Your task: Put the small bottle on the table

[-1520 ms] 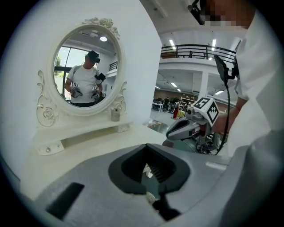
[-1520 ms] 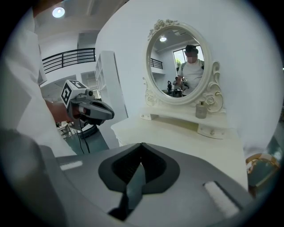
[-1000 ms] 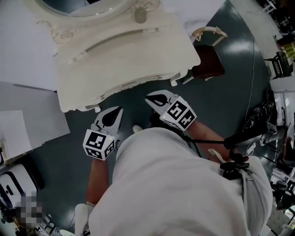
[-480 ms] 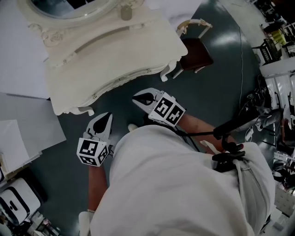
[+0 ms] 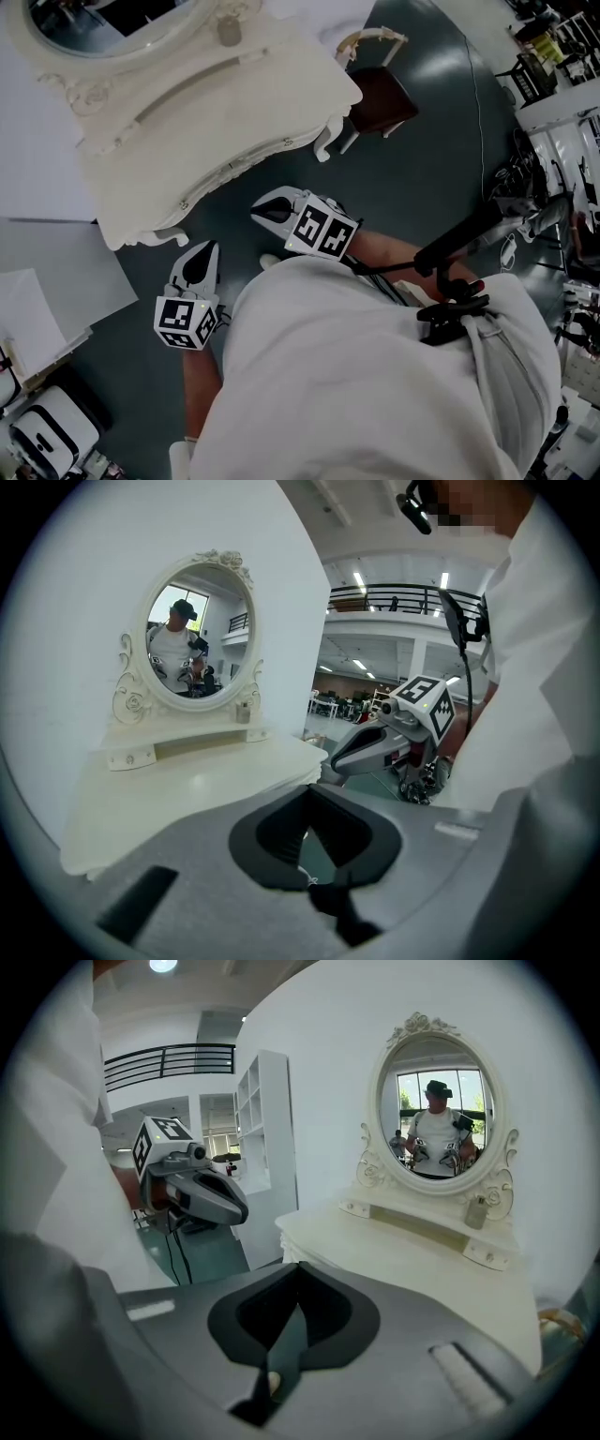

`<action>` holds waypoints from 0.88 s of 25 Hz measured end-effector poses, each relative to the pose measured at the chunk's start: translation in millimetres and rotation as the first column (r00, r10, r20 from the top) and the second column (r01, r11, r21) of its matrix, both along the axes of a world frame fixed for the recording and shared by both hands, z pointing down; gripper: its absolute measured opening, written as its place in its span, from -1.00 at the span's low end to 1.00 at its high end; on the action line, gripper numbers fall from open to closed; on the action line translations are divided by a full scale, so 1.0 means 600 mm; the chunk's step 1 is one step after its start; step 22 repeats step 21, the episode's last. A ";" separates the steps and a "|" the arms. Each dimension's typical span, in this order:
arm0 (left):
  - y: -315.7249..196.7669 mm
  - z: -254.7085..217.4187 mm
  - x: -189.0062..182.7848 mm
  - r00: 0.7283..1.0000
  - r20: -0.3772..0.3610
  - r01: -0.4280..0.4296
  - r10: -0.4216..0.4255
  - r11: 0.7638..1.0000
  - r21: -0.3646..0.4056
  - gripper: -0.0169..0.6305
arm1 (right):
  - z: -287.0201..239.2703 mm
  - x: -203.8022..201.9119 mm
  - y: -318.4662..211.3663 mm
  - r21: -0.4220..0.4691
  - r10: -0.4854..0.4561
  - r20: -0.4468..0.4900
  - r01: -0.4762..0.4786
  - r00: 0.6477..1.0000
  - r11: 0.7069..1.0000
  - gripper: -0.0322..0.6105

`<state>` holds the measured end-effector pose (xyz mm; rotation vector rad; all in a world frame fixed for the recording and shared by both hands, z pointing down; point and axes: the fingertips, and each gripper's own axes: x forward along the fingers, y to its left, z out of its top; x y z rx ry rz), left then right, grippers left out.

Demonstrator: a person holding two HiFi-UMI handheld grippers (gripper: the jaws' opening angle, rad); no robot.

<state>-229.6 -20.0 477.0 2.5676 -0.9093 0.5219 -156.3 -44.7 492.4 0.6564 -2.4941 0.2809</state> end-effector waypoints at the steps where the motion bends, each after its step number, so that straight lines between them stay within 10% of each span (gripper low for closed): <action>1: -0.001 0.000 -0.002 1.000 0.001 0.000 0.000 1.000 -0.001 -0.94 | 0.000 -0.002 -0.002 0.002 -0.002 -0.004 0.002 1.000 1.000 -0.90; 22: -0.046 0.000 0.026 0.993 0.006 -0.117 0.117 0.993 -0.017 -0.94 | -0.007 0.029 -0.037 0.006 0.101 -0.014 -0.101 0.995 0.995 -0.90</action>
